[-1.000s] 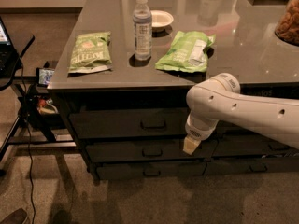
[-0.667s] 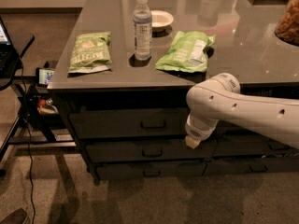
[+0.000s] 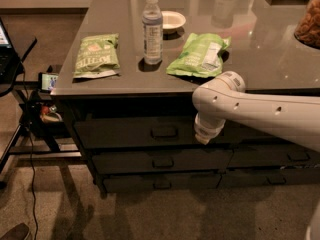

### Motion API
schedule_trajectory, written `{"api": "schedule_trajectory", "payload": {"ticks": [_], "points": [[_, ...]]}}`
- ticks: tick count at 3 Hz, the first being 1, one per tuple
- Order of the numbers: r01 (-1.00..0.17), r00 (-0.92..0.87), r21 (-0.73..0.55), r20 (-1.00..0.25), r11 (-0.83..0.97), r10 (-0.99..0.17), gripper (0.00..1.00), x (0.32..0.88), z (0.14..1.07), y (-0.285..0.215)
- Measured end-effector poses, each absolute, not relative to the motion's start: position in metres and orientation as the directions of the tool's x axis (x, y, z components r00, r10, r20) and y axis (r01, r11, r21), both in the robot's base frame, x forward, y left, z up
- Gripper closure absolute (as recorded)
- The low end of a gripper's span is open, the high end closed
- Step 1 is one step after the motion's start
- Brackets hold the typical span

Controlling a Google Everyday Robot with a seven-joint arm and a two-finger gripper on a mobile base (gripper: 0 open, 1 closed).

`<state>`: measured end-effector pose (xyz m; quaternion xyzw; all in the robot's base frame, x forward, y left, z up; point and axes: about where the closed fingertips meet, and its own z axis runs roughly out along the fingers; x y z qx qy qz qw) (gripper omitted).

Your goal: Close top drawer

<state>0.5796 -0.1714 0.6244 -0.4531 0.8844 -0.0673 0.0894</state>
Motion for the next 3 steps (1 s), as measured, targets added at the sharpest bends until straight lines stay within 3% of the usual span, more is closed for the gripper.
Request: {"api": "schedule_trajectory", "payload": {"ticks": [1,3], "points": [[-0.778,-0.582,-0.224,-0.097,0.588,-0.807,1.0,0.5957,0.6242,-0.1705],[-0.778,-0.582,-0.224,-0.097,0.588,-0.807,0.57,0.5957,0.6241,-0.1705]]}}
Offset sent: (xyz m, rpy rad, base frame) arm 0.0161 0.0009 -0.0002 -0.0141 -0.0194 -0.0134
